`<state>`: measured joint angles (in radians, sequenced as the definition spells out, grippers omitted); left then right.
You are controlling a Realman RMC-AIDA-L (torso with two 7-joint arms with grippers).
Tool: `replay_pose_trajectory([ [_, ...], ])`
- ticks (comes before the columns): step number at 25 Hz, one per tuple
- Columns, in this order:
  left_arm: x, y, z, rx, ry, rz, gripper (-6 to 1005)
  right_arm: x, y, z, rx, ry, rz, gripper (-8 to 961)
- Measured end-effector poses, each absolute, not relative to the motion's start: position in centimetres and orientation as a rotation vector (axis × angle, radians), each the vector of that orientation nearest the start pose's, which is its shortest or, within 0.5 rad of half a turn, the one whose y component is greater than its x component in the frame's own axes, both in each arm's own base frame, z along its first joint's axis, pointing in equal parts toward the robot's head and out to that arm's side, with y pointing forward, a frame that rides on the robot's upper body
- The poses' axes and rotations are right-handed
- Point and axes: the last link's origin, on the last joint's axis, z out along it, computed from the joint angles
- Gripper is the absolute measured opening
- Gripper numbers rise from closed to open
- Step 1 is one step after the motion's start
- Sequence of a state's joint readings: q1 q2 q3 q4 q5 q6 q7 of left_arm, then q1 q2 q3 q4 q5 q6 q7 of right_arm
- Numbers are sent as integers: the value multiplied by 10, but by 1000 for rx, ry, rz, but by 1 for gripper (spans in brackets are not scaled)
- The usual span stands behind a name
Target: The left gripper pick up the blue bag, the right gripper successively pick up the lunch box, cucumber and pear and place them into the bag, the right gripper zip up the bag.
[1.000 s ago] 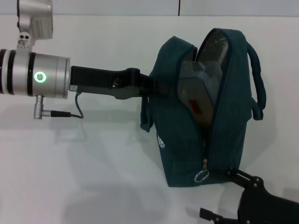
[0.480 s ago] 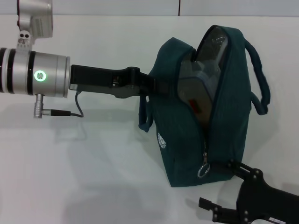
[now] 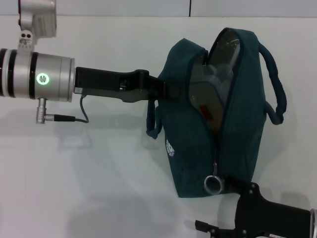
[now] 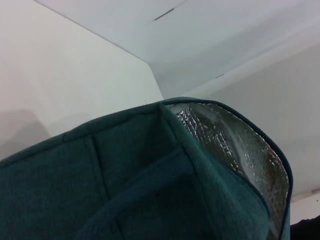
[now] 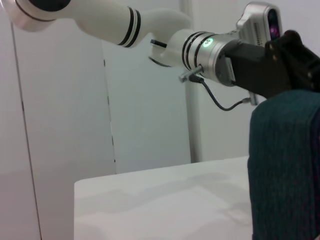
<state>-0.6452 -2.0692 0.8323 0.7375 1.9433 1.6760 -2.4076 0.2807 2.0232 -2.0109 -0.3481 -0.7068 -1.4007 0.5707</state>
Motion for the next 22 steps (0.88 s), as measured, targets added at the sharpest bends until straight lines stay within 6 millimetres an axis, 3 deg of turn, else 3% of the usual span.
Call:
replay_pose_trajectory([
  [22, -197, 346, 1, -2645, -1822, -763, 44, 287, 210, -87, -2655, 280, 943, 856],
])
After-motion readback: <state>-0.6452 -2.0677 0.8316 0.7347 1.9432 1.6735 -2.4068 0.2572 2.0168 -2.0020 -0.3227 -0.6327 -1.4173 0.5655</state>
